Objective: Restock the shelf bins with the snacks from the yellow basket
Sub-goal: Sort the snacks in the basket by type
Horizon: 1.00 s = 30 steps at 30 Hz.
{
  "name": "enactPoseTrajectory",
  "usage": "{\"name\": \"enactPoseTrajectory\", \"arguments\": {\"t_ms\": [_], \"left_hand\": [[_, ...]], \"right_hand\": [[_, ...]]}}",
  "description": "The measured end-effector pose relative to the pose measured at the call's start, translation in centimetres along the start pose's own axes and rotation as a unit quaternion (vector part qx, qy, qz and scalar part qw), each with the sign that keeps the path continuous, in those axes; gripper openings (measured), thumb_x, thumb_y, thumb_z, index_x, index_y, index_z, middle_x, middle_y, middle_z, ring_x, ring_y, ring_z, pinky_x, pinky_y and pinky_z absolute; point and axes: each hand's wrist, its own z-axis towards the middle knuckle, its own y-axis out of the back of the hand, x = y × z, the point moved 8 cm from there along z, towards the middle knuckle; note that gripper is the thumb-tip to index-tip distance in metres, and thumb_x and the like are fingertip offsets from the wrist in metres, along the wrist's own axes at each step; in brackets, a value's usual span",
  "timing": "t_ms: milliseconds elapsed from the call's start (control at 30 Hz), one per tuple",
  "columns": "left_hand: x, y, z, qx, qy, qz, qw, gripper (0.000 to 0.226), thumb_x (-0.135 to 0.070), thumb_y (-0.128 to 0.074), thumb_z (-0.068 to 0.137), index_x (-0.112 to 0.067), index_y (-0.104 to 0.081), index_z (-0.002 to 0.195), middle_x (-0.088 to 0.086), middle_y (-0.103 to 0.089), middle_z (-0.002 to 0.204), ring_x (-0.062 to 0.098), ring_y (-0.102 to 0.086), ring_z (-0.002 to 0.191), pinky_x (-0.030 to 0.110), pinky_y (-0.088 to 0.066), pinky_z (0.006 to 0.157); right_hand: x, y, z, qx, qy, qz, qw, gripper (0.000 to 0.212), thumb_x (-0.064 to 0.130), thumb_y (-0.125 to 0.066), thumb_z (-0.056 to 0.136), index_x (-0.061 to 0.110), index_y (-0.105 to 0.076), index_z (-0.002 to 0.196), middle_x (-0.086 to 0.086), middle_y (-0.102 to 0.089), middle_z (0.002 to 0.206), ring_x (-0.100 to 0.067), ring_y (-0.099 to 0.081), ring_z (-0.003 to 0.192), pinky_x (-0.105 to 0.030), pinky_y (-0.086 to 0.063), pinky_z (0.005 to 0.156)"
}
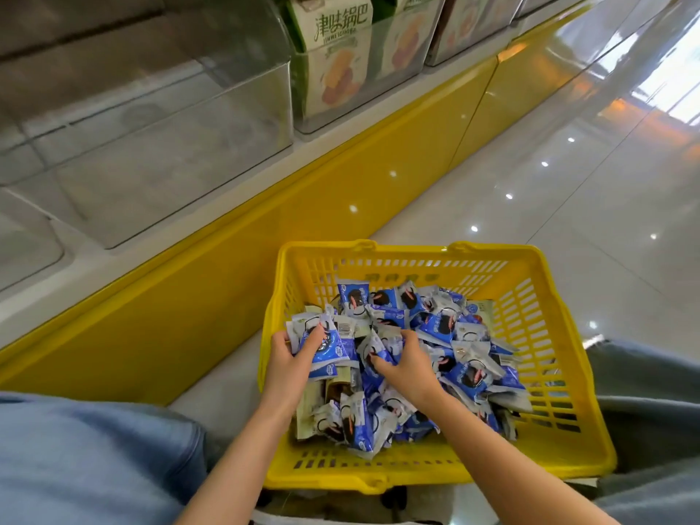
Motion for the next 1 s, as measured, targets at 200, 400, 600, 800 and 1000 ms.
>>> {"name": "enactPoseTrajectory", "arguments": {"t_ms": [200,400,600,800,1000], "left_hand": [[0.4,-7.5,1.1,0.096,0.015,0.100,0.990,0.038,-0.046,-0.059,0.084,-0.018,-0.043,0.103,0.000,-0.053,0.104,0.010,-0.053,0.088,0.023,-0.039,0.063],[-0.8,-16.4,1.7,0.228,-0.034,0.217,0.949,0.058,-0.033,-0.059,0.089,-0.011,-0.030,0.133,0.006,-0.043,0.130,0.015,-0.045,0.106,0.026,-0.039,0.089],[-2.4,-12.3,3.8,0.168,-0.131,0.268,0.940,0.029,-0.023,-0.057,0.091,-0.018,-0.048,0.118,0.002,-0.051,0.126,0.011,-0.049,0.104,0.022,-0.038,0.086],[1.5,-6.1,5.5,0.116,-0.147,0.462,0.867,0.059,-0.030,-0.057,0.090,-0.010,-0.032,0.139,0.007,-0.037,0.143,0.022,-0.033,0.131,0.033,-0.027,0.108],[2.9,-7.6,5.6,0.154,-0.132,0.591,0.780,0.073,-0.058,-0.048,0.087,-0.016,-0.029,0.144,0.007,-0.031,0.146,0.025,-0.024,0.134,0.038,-0.025,0.108]], "right_hand": [[-1.2,10.1,-1.3,-0.138,0.041,-0.003,0.990,0.072,0.040,-0.064,0.085,0.010,-0.029,0.140,-0.002,-0.045,0.117,-0.021,-0.048,0.110,-0.030,-0.040,0.085],[-4.6,15.6,0.2,-0.169,-0.060,0.038,0.983,0.066,0.028,-0.056,0.092,0.006,-0.020,0.143,-0.019,-0.044,0.138,-0.028,-0.052,0.113,-0.040,-0.045,0.093],[-1.3,14.6,-1.3,-0.178,0.065,-0.128,0.974,0.047,0.027,-0.053,0.093,0.017,-0.036,0.136,-0.004,-0.046,0.137,-0.016,-0.049,0.119,-0.031,-0.042,0.099],[0.7,0.2,-4.5,0.176,0.137,-0.209,0.952,0.068,0.061,-0.048,0.086,0.023,-0.031,0.140,0.003,-0.038,0.142,-0.012,-0.042,0.124,-0.029,-0.038,0.100],[-0.6,-5.8,-6.0,0.224,0.082,-0.318,0.918,0.083,0.064,-0.055,0.079,0.011,-0.031,0.139,-0.010,-0.035,0.139,-0.032,-0.033,0.128,-0.044,-0.033,0.105]]}}
